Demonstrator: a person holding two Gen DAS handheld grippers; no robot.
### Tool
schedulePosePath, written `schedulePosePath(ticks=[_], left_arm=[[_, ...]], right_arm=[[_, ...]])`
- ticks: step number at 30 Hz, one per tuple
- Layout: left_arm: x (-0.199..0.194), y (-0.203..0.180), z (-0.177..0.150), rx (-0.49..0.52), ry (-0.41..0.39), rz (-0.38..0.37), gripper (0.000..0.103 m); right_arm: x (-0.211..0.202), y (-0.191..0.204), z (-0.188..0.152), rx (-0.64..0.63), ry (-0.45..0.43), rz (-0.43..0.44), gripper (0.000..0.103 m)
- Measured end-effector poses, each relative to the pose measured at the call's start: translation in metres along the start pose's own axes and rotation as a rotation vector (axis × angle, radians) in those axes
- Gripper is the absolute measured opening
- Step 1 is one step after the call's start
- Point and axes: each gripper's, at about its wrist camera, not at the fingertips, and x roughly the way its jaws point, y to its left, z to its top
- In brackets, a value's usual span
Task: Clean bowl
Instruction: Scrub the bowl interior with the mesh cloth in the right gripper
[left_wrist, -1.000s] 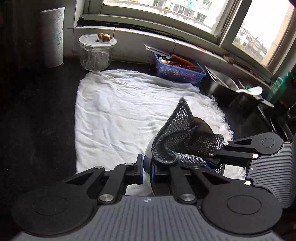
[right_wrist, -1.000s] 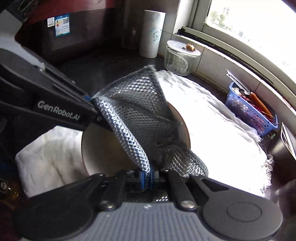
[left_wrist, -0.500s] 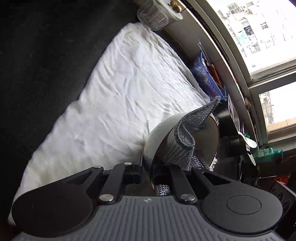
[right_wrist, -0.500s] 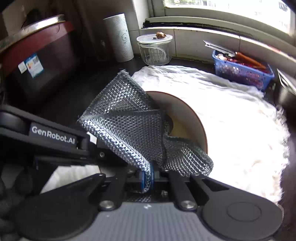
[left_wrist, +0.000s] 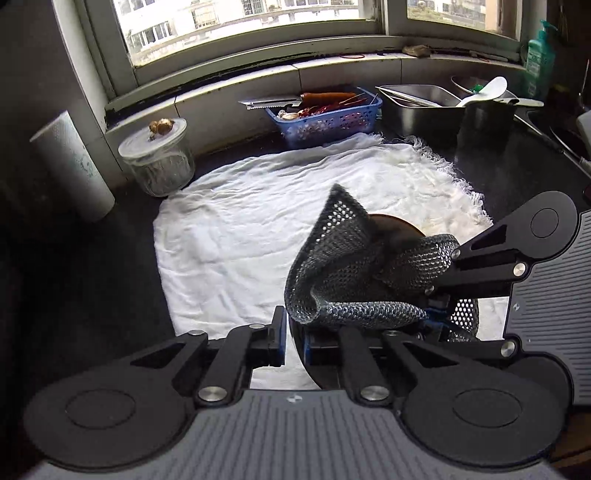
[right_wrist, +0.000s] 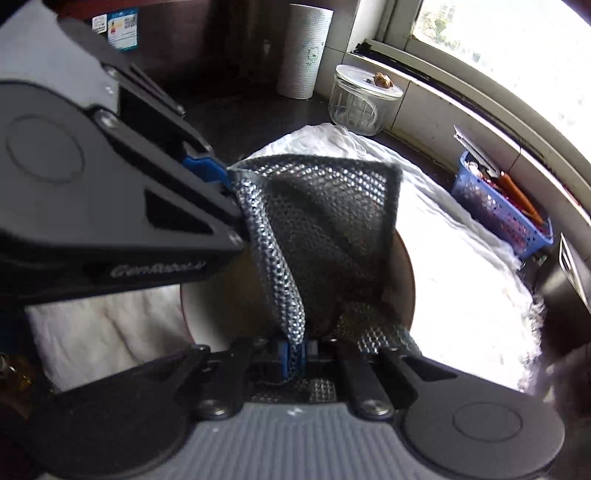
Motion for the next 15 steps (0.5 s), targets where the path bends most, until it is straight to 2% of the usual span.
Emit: schedulePosePath(ticks=[3, 5, 8, 11, 15], left_arm=[[0.003, 0.016, -0.011, -0.168, 0.002, -0.027, 0.006], [0.005, 0.024, -0.018, -0.268, 0.010, -0.051, 0.006], [0.007, 0.032, -0.027, -0.412, 0.040, -0.108, 0.006], [0.008, 0.037, -0.033, -0.476, 0.048, -0.123, 0.007], [0.017, 0.055, -0.049, -0.685, 0.109, -0.199, 0.007]], right_arm=[[-0.005, -0.006, 0.001, 0.005, -0.020, -0.014, 0.004], [-0.003, -0.009, 0.003, 0.053, -0.028, 0.000, 0.004], [0.004, -0.010, 0.005, 0.163, -0.013, 0.053, 0.004], [0.011, -0.012, 0.004, 0.283, -0.005, 0.107, 0.004], [0.015, -0.016, 0.005, 0.394, 0.005, 0.165, 0.004]])
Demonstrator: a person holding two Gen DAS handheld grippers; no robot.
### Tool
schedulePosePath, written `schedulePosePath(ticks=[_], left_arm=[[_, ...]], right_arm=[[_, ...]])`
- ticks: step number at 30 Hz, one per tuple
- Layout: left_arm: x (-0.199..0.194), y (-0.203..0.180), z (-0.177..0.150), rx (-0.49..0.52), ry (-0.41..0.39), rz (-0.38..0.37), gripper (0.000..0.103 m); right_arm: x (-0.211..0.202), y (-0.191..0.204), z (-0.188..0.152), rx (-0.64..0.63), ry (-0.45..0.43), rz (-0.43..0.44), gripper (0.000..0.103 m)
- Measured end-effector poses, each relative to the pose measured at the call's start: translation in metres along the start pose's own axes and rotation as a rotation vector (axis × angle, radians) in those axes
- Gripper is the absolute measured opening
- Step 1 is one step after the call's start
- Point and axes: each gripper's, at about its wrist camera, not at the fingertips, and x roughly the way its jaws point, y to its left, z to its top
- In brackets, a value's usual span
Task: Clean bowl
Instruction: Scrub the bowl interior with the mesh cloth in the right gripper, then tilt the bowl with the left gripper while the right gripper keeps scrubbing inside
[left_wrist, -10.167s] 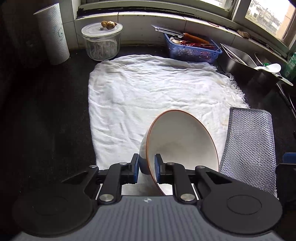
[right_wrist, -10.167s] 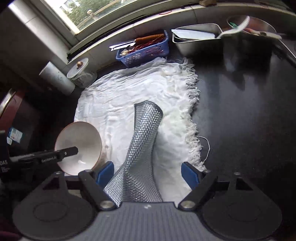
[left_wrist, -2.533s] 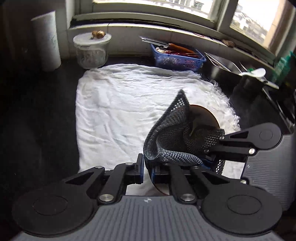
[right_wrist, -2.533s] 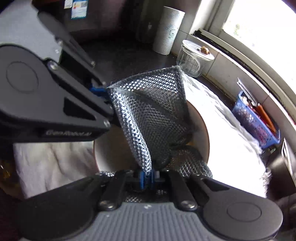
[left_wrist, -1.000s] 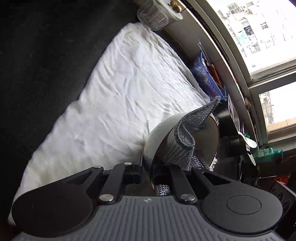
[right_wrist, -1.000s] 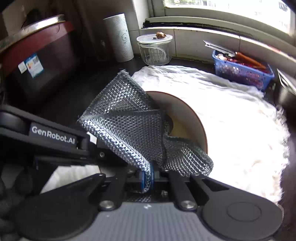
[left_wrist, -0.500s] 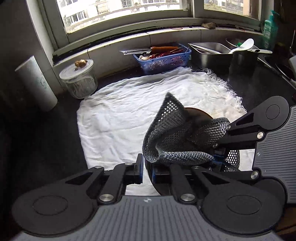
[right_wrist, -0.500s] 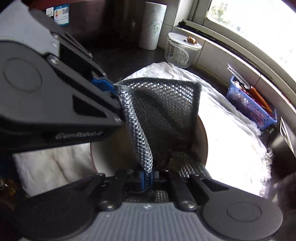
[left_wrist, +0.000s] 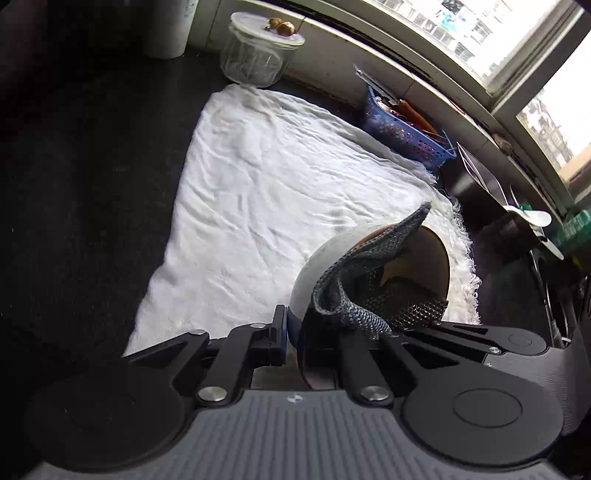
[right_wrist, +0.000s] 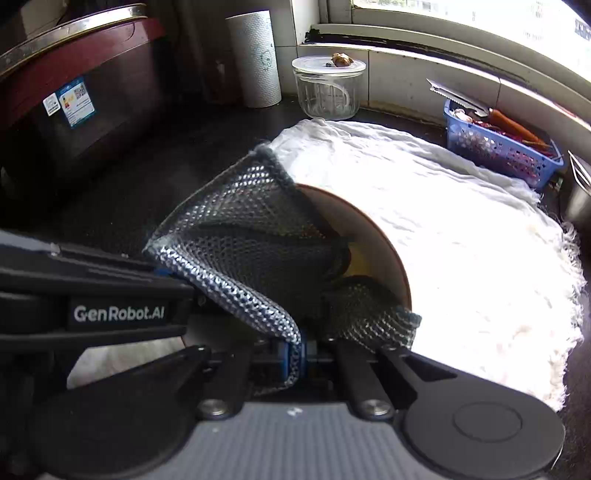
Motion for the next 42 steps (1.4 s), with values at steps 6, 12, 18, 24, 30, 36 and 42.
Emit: schedulePosePath(ticks=[6, 12, 18, 24, 30, 36, 42], left_arm=[[0.007, 0.021, -0.003, -0.146, 0.057, -0.053, 0.007], [-0.014, -0.051, -0.004, 0.487, -0.107, 0.219, 0.013], [-0.012, -0.082, -0.015, 0.829, -0.149, 0.312, 0.008], [-0.015, -0.044, 0.005, 0.474, -0.140, 0.122, 0.007], [-0.013, -0.010, 0.006, 0.114, -0.131, -0.012, 0.008], [-0.012, 0.009, 0.007, -0.079, -0.083, -0.061, 0.011], [-0.003, 0.007, -0.002, -0.088, 0.029, -0.012, 0.010]], right_arm=[[0.006, -0.009, -0.005, 0.166, 0.022, 0.127, 0.003], [0.007, 0.001, -0.004, 0.017, 0.020, 0.069, 0.003], [0.007, 0.015, -0.006, -0.179, 0.017, -0.015, 0.004], [-0.013, -0.008, -0.002, -0.157, -0.050, -0.086, 0.003], [-0.009, -0.012, 0.003, -0.064, -0.052, -0.076, 0.003], [-0.001, -0.002, 0.000, 0.051, -0.026, -0.006, 0.007], [0.001, -0.008, 0.001, 0.133, 0.023, 0.064, 0.010]])
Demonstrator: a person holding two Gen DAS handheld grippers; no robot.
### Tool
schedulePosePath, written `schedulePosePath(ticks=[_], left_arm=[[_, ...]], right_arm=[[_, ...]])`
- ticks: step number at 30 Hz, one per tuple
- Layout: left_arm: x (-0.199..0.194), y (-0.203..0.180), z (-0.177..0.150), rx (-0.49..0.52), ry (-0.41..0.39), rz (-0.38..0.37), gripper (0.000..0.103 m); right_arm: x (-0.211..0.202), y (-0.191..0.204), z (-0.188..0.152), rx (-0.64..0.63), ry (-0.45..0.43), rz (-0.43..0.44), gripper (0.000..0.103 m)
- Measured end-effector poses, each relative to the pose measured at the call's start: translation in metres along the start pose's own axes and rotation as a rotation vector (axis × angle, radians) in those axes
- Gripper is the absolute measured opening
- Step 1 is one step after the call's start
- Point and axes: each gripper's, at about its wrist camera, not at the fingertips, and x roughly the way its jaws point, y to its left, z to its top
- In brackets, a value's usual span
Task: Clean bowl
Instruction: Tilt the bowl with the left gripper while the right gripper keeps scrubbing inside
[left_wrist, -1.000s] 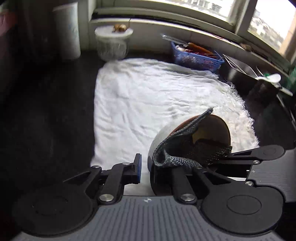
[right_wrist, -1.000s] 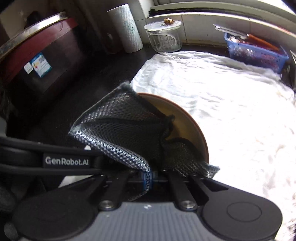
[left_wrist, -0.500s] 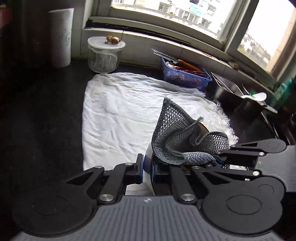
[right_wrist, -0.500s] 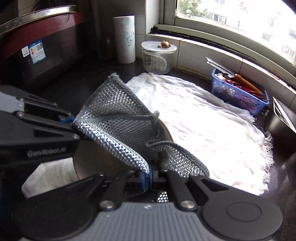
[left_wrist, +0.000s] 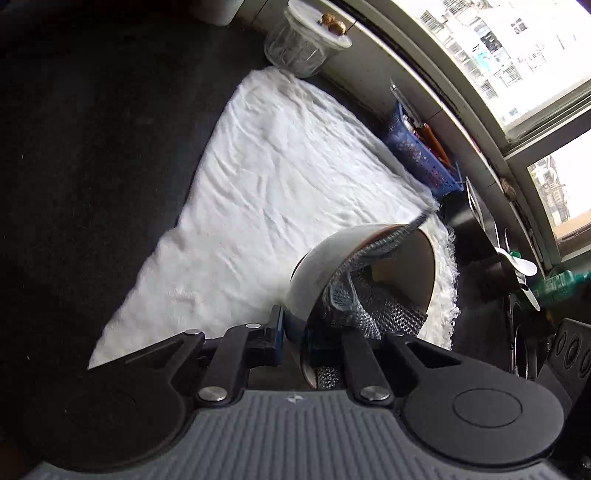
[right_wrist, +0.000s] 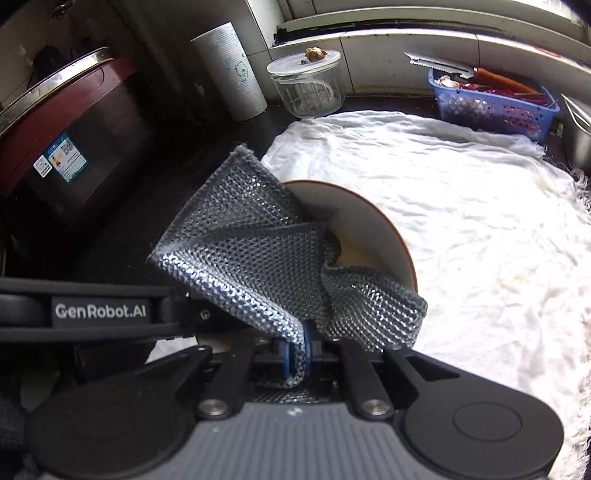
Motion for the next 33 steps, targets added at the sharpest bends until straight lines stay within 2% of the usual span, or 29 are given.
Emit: schedulePosePath(ticks=[2, 7, 11, 13, 15, 17, 20, 23, 27, 31, 33], left_arm=[[0.002, -0.008, -0.002, 0.089, 0.008, 0.062, 0.011], [-0.017, -0.054, -0.001, 0.476, -0.101, 0.190, 0.011], [-0.012, -0.079, -0.008, 0.791, -0.154, 0.279, 0.016], [-0.008, -0.083, -0.013, 0.890, -0.170, 0.309, 0.016], [-0.007, -0.084, -0.017, 0.921, -0.159, 0.314, 0.012], [-0.006, -0.079, -0.018, 0.890, -0.149, 0.293, 0.006], [-0.009, -0.061, -0.014, 0.733, -0.148, 0.238, 0.006], [-0.011, -0.029, -0.003, 0.437, -0.113, 0.130, 0.006], [-0.008, -0.007, -0.004, 0.225, -0.073, 0.074, 0.006], [-0.003, 0.009, -0.007, 0.068, -0.015, 0.018, 0.007], [0.000, 0.024, -0.007, -0.055, 0.018, -0.025, 0.007]], right_arm=[[0.003, 0.004, -0.004, -0.061, 0.017, -0.012, 0.004], [0.002, 0.013, -0.007, -0.181, 0.020, -0.053, 0.004], [0.000, 0.018, -0.009, -0.297, 0.011, -0.094, 0.004], [0.000, 0.018, -0.009, -0.324, 0.015, -0.089, 0.004], [0.000, 0.019, -0.009, -0.349, 0.021, -0.085, 0.005], [-0.001, 0.021, -0.010, -0.377, 0.027, -0.092, 0.004], [-0.005, 0.019, -0.010, -0.384, 0.016, -0.103, 0.004], [-0.013, 0.014, -0.008, -0.347, -0.043, -0.132, 0.004], [-0.010, 0.016, -0.005, -0.304, -0.062, -0.142, 0.004], [0.001, 0.018, -0.007, -0.209, -0.024, -0.092, 0.004], [0.004, 0.017, -0.007, -0.160, -0.007, -0.044, 0.003]])
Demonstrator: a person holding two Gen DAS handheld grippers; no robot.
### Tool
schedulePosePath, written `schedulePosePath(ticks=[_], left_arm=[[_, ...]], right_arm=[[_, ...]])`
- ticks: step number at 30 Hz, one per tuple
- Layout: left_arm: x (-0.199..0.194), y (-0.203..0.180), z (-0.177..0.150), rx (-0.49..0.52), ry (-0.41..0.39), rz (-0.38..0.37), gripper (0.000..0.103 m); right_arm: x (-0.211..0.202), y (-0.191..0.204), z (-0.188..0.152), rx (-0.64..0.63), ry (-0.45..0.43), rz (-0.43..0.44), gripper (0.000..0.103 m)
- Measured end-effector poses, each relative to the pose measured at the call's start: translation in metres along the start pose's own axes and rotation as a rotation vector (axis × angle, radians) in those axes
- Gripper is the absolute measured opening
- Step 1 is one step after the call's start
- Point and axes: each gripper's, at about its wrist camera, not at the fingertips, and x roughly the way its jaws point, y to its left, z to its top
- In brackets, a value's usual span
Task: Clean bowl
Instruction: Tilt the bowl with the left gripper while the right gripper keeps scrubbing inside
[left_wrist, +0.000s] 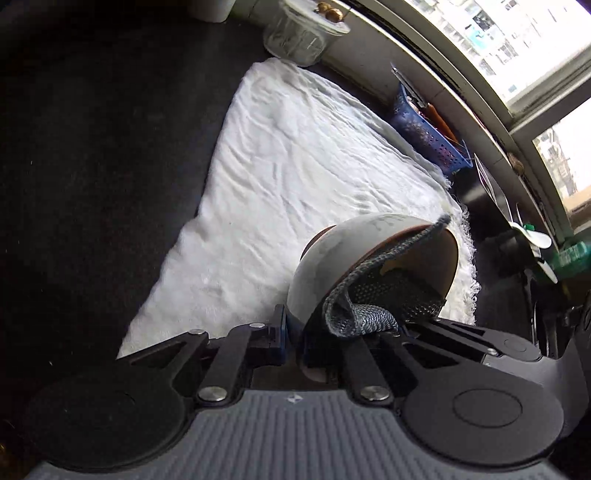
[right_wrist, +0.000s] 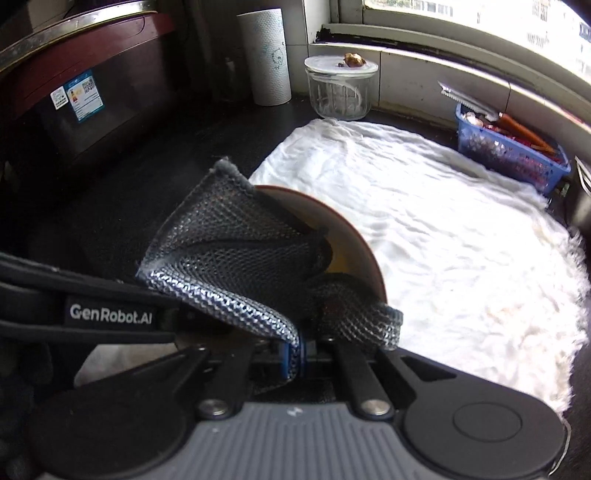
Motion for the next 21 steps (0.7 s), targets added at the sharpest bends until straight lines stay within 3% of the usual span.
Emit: schedulePosePath(ticks=[2, 4, 5, 8, 13, 15, 17, 21], left_arm=[[0.002, 0.012, 0.002, -0.081, 0.023, -0.037, 0.007], [0.002, 0.006, 0.004, -0.020, 0.028, -0.021, 0.007], [0.000, -0.004, 0.005, 0.059, 0.017, 0.012, 0.008], [-0.013, -0.051, -0.001, 0.447, -0.095, 0.188, 0.011], [-0.019, -0.099, -0.018, 0.923, -0.221, 0.350, 0.016], [-0.015, -0.104, -0.020, 0.997, -0.228, 0.368, 0.013], [-0.013, -0.104, -0.019, 1.004, -0.207, 0.358, 0.005], [-0.016, -0.089, -0.006, 0.805, -0.217, 0.291, 0.005]], right_arm=[[0.003, -0.001, 0.000, 0.044, 0.010, 0.063, 0.004], [0.005, 0.000, 0.002, 0.071, 0.021, 0.089, 0.003], [0.005, 0.001, 0.002, 0.063, 0.023, 0.088, 0.003], [0.004, 0.006, 0.003, 0.003, 0.021, 0.053, 0.004], [0.005, 0.009, 0.007, -0.077, 0.019, 0.017, 0.004], [0.005, 0.009, 0.007, -0.109, 0.018, 0.003, 0.004], [0.001, 0.008, 0.008, -0.140, 0.010, -0.024, 0.004], [-0.016, -0.007, 0.009, -0.116, -0.056, -0.068, 0.004]])
